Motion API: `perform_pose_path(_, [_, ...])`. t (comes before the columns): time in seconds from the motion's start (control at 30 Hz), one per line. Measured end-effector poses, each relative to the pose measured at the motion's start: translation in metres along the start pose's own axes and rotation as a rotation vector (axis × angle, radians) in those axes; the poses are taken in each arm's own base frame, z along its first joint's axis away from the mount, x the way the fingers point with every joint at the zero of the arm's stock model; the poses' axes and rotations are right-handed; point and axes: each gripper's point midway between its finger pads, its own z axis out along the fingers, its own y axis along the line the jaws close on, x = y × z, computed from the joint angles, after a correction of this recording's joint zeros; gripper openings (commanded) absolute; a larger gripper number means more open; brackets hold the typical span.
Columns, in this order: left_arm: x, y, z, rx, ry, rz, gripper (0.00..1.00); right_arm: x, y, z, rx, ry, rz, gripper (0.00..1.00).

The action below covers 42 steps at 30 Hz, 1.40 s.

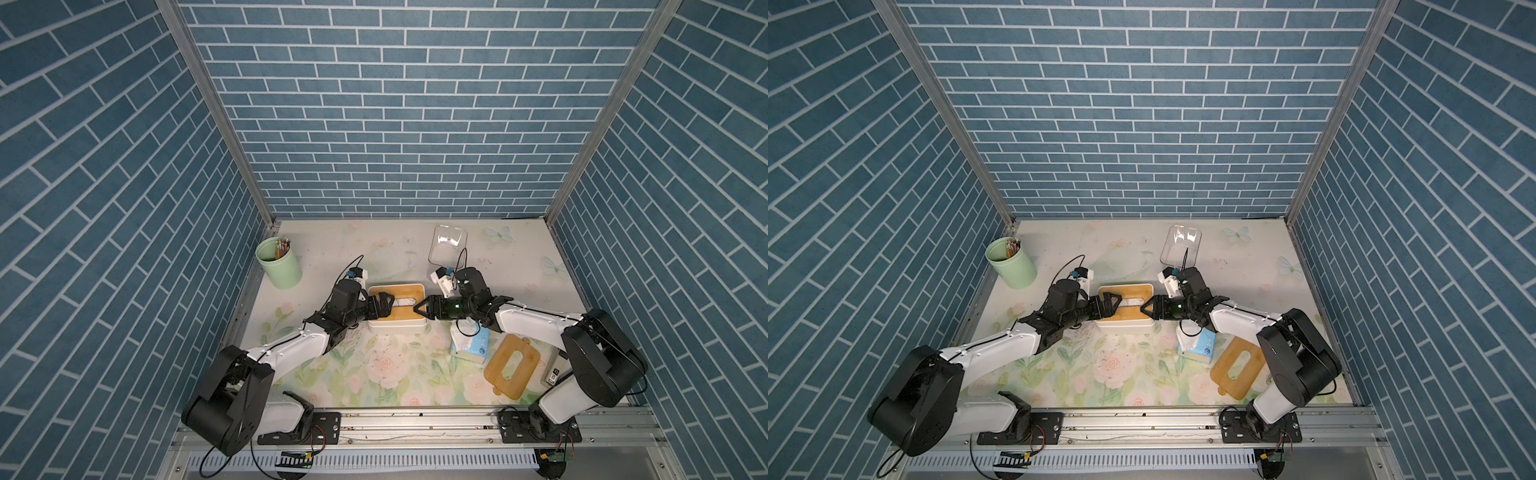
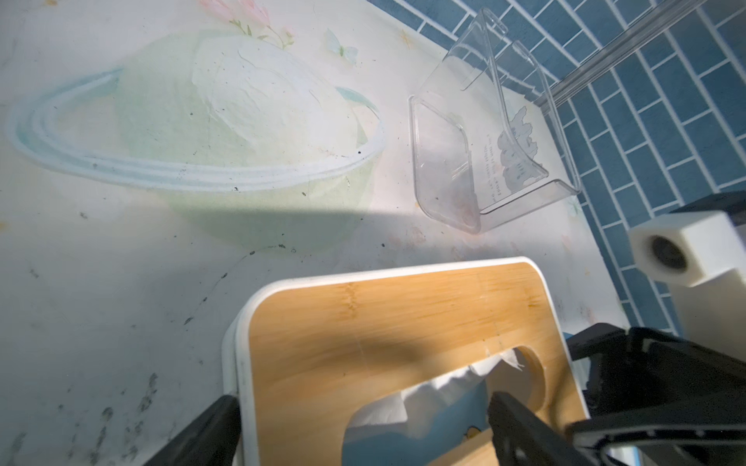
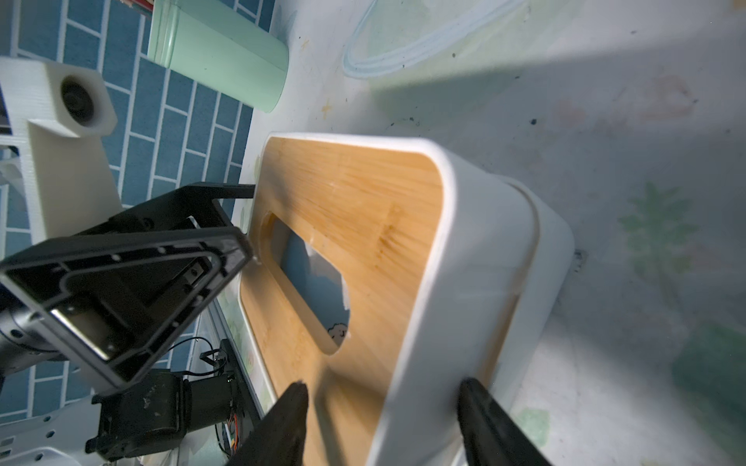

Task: Put the tissue paper into the tissue box
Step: Close the box lid on the tissue box.

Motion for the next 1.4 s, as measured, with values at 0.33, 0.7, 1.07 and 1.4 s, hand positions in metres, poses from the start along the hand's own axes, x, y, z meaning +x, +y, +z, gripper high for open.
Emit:
perform_pose_path(0.33, [0.006,0.005,-0.002,-0.030,0.032,0.035,1.00,-0.004,-0.015,-0.008,0.103,0.007,-0.049,0.70])
perform_pose_path(0.7, [-0.006,0.005,-0.010,0.002,0.007,0.018,1.00,-0.003,-0.008,-0.009,0.068,0.018,-0.067,0.61])
perform_pose_path(1.07, [-0.014,0.016,-0.012,0.043,-0.012,-0.039,1.00,-0.011,-0.017,-0.006,0.125,0.018,-0.116,0.62])
perform_pose_path(1.4, [-0.009,0.020,-0.009,0.018,0.025,-0.019,0.91,-0.013,-0.020,-0.005,0.151,0.018,-0.190,0.66])
